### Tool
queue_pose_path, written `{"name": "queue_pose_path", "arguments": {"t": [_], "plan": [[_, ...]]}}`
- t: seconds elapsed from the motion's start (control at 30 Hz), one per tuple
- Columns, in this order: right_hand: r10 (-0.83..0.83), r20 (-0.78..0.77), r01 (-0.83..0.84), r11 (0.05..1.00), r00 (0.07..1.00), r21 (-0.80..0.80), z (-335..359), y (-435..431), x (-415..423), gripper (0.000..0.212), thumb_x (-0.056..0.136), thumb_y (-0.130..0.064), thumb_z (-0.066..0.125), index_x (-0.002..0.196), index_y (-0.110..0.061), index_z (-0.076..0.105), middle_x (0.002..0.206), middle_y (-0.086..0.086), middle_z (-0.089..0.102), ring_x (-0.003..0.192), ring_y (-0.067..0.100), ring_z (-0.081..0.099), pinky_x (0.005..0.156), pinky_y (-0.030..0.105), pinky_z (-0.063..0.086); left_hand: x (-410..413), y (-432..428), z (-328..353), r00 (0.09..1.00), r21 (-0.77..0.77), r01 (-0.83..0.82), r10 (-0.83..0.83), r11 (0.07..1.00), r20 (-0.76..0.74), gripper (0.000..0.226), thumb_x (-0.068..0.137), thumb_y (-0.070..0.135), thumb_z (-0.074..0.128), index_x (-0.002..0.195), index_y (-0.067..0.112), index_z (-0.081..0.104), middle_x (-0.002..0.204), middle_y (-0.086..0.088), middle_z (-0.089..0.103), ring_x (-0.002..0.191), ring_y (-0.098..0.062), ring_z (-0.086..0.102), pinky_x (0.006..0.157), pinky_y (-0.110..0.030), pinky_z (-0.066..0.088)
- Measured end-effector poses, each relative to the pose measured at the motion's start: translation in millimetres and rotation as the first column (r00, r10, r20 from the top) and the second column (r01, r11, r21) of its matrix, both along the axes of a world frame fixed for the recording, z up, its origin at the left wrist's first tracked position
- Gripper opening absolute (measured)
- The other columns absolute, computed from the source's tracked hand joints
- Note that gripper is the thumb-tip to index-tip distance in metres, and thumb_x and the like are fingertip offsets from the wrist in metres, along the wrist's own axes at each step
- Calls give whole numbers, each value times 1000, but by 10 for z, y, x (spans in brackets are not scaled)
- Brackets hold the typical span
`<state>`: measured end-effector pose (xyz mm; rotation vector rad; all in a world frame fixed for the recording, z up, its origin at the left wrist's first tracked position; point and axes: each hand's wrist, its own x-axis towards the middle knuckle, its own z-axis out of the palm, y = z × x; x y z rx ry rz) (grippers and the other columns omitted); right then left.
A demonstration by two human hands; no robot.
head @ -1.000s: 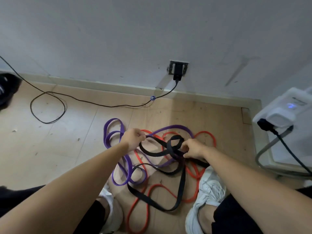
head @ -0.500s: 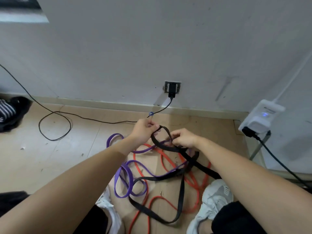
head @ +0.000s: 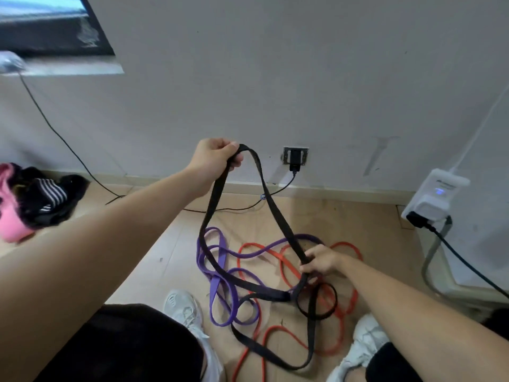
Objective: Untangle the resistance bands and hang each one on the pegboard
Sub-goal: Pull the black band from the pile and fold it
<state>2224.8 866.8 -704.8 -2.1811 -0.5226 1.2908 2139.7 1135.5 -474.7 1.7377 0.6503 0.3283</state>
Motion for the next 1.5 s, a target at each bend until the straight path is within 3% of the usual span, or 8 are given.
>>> {"name": "queue_pose_path", "arguments": {"t": [0.07, 0.37, 0.47, 0.63, 0.83, 1.2, 1.37, 1.5], "plan": [[-14, -11, 14, 1000, 1000, -8, -67, 12, -60, 5, 85, -6, 73, 89, -5, 71, 89, 18, 74, 83, 34, 74, 77, 44, 59, -95, 54, 69, 1000, 15, 6, -6, 1000, -11, 19, 103, 15, 55, 87, 11, 64, 74, -3, 68, 66, -15, 60, 72, -29, 52], [182, -137, -199, 972, 974, -123, -196, 40, -339, 18, 82, -33, 79, 98, -26, 74, 100, -7, 71, 95, 10, 65, 80, 22, 49, -179, 391, 363, 980, -74, -161, 169, 984, 106, 14, 102, 14, 57, 91, 8, 63, 76, -3, 65, 61, -11, 58, 63, -21, 50], [210, -41, -214, 965, 977, -154, -286, 36, -400, 30, 83, -27, 78, 111, -19, 71, 102, -8, 66, 101, 11, 61, 85, 23, 44, -223, 482, 240, 975, -67, -208, 212, 976, 67, 15, 102, 15, 57, 89, 10, 64, 76, -2, 65, 62, -11, 57, 62, -21, 49], [155, 49, -141, 966, 987, -218, -388, -135, -268, 17, 81, -12, 76, 73, -24, 68, 79, -3, 67, 88, 18, 67, 76, 25, 50, -247, 655, 69, 944, -56, -328, 329, 943, -6, 12, 101, 16, 58, 91, 11, 64, 75, -2, 66, 62, -10, 58, 60, -19, 50], [20, 247, 3, 996, 969, -91, -141, 7, -78, 31, 74, -4, 82, 93, -11, 59, 78, 5, 68, 62, 18, 65, 58, 29, 53, -245, 744, 58, 953, -65, -304, 303, 950, -29, 3, 98, 14, 64, 96, 12, 65, 87, -5, 68, 76, -16, 63, 73, -24, 54], [87, 722, -141, 990, 686, 15, 1155, 429, 239, 11, 87, -31, 71, 93, -22, 73, 91, -2, 73, 86, 20, 67, 81, 36, 55, -216, 597, -1, 979, 71, -116, 126, 991, -162, 31, 92, 6, 69, 123, 5, 66, 104, -11, 70, 85, -19, 69, 90, -34, 57], [-94, 464, -21, 971, 881, 238, 1944, 592, 396, 16, 93, -14, 67, 80, -4, 71, 74, 9, 73, 59, 12, 67, 61, 23, 52, -263, 415, -117, 955, 168, 49, 3, 985, -297, 32, 93, 15, 69, 124, 10, 66, 113, -9, 69, 104, -23, 66, 90, -32, 50], [-164, 215, 51, 892, 963, 450, 2642, 599, 441, 21, 96, -11, 61, 76, -6, 66, 77, 12, 74, 66, 17, 71, 64, 23, 54, -239, 281, -164, 923, 174, 150, -75, 973, -377, 34, 93, 20, 69, 126, 12, 65, 118, -6, 65, 110, -22, 59, 93, -32, 45]]}}
